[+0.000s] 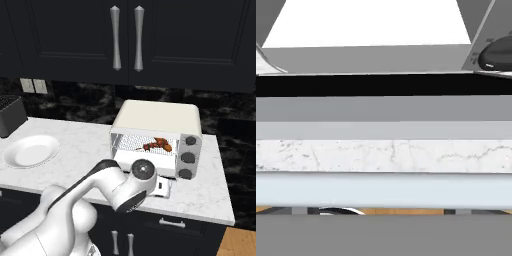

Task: Pick up the kebab skewer and baguette bread, and place them inside the toaster oven. Close the toaster oven door and start by setting the timer.

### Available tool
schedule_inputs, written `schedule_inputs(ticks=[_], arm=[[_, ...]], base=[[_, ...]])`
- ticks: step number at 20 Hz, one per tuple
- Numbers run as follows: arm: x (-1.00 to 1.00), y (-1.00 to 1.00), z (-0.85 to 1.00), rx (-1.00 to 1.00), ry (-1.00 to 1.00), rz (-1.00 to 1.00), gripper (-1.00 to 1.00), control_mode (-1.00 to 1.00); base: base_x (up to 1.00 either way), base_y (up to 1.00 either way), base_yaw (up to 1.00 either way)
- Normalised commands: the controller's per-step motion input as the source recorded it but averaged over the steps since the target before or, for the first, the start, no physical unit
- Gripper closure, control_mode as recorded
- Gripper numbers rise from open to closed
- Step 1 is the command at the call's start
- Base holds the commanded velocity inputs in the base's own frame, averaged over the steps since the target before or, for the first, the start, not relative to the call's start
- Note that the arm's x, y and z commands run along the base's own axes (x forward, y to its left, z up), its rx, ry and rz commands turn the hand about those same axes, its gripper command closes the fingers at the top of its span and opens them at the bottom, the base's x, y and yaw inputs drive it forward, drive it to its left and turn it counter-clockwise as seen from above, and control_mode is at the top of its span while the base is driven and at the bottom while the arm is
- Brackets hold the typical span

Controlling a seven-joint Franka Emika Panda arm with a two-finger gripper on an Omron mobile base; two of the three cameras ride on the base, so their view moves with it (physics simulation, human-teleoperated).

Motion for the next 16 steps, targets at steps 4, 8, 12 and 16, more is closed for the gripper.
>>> schedule_inputs(ticks=[4, 8, 12, 16], arm=[[1.00, 0.28, 0.06, 0.03, 0.00, 0.00, -1.00, -1.00], [1.00, 0.28, 0.00, 0.03, 0.00, 0.00, -1.00, -1.00], [1.00, 0.30, 0.02, 0.02, 0.00, 0.00, -1.00, -1.00], [1.00, 0.31, -0.02, 0.02, 0.00, 0.00, -1.00, -1.00]], base=[[0.00, 0.00, 0.00], [0.00, 0.00, 0.00], [0.00, 0.00, 0.00], [0.00, 0.00, 0.00]])
